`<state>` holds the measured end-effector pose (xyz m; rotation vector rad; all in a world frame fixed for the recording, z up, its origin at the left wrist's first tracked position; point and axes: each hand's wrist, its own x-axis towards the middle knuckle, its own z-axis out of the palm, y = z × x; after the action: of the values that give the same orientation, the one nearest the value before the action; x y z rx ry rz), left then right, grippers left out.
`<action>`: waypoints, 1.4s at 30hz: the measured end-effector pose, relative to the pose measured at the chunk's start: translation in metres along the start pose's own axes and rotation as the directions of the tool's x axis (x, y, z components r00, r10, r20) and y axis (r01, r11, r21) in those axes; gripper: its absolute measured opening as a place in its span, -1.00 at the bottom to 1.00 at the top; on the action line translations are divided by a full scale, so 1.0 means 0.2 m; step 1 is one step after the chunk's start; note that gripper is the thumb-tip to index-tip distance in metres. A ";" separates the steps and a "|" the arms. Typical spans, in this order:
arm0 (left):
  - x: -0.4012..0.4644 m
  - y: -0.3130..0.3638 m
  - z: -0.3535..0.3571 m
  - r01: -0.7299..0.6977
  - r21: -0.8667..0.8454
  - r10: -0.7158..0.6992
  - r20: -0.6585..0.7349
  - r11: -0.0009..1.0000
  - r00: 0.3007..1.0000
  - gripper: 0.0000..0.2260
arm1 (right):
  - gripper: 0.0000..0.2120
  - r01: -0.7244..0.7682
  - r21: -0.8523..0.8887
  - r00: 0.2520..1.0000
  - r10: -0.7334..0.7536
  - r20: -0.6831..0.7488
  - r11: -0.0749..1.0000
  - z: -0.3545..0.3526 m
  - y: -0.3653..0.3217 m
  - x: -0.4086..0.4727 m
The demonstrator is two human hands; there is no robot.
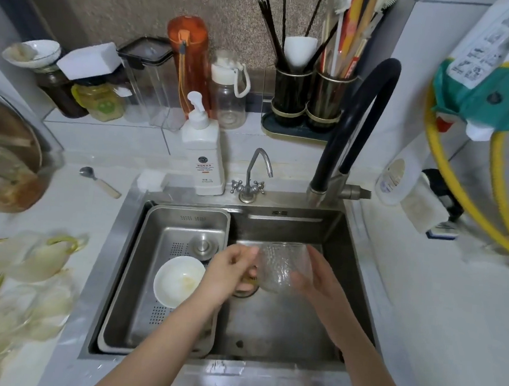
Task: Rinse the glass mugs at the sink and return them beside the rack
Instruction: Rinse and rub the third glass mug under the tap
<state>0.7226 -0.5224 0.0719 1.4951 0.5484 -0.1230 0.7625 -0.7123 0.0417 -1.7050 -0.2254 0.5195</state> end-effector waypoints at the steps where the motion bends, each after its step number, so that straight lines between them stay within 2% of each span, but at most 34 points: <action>1: 0.01 0.01 0.00 0.016 0.018 -0.016 -0.023 1.000 1.000 -0.83 | -0.30 0.010 -0.002 1.000 -0.010 0.026 1.000 -0.01 -0.02 0.01; 4: 0.04 0.03 -0.01 0.087 0.014 -0.086 -0.064 0.996 0.994 -0.77 | -0.28 0.026 0.044 0.995 -0.030 0.094 0.999 -0.04 -0.04 0.05; 7: 0.06 0.07 0.03 0.111 -0.036 -0.113 -0.063 0.993 0.992 -0.87 | -0.40 0.054 0.090 0.988 -0.066 0.137 0.994 -0.09 -0.07 0.08; 9: 0.06 0.08 0.07 0.104 -0.075 -0.111 -0.088 0.992 0.990 -0.89 | -0.47 0.045 0.088 0.992 -0.055 0.111 0.995 -0.13 -0.09 0.11; 12: 0.06 0.10 0.13 0.092 -0.152 -0.108 -0.101 0.984 0.989 -0.84 | -0.65 0.029 0.059 0.995 -0.023 -0.095 0.998 -0.23 -0.09 0.20; 14: 0.07 0.12 0.16 0.085 -0.198 -0.104 -0.089 0.977 0.991 -0.81 | -0.73 -0.029 0.049 0.961 0.041 -0.275 0.998 -0.31 -0.08 0.32; 17: 0.08 0.15 0.20 0.065 -0.237 -0.085 -0.078 0.969 0.993 -0.80 | -0.69 -0.100 0.023 0.879 0.099 -0.466 0.995 -0.46 -0.10 0.50; 19: 0.08 0.16 0.23 0.055 -0.269 -0.078 -0.073 0.962 0.994 -0.81 | -0.59 -0.148 -0.039 0.848 0.107 -0.518 0.988 -0.54 -0.11 0.60; 22: 0.09 0.17 0.24 0.032 -0.300 -0.053 -0.062 0.953 0.997 -0.81 | -0.50 -0.207 -0.115 0.844 0.117 -0.523 0.972 -0.64 -0.09 0.73; 25: 0.10 0.16 0.25 0.018 -0.310 -0.034 -0.047 0.951 0.998 -0.84 | -0.61 -0.235 -0.155 0.860 0.130 -0.494 0.960 -0.70 -0.05 0.84; 28: 0.12 0.16 0.24 0.012 -0.318 -0.026 -0.039 0.948 0.999 -0.86 | -0.76 -0.245 -0.237 0.842 0.085 -0.533 0.940 -0.74 -0.02 0.92; 31: 0.14 0.17 0.24 -0.004 -0.331 -0.016 -0.058 0.944 0.998 -0.85 | -0.73 -0.256 -0.219 0.820 0.091 -0.565 0.942 -0.78 -0.04 0.96; 35: 0.18 0.17 0.24 -0.009 -0.336 -0.015 -0.069 0.942 0.997 -0.85 | -0.79 -0.283 -0.282 0.830 0.086 -0.551 0.917 -0.80 -0.02 0.99; 42: 0.20 0.14 0.26 -0.002 -0.330 -0.025 -0.078 0.944 0.997 -0.85 | -0.73 -0.293 -0.318 0.827 0.073 -0.557 0.902 -0.83 0.02 1.00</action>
<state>0.7829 -0.5592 0.0805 1.1736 0.6116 0.0215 1.0139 -0.7742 0.0162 -2.2113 0.2696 0.1168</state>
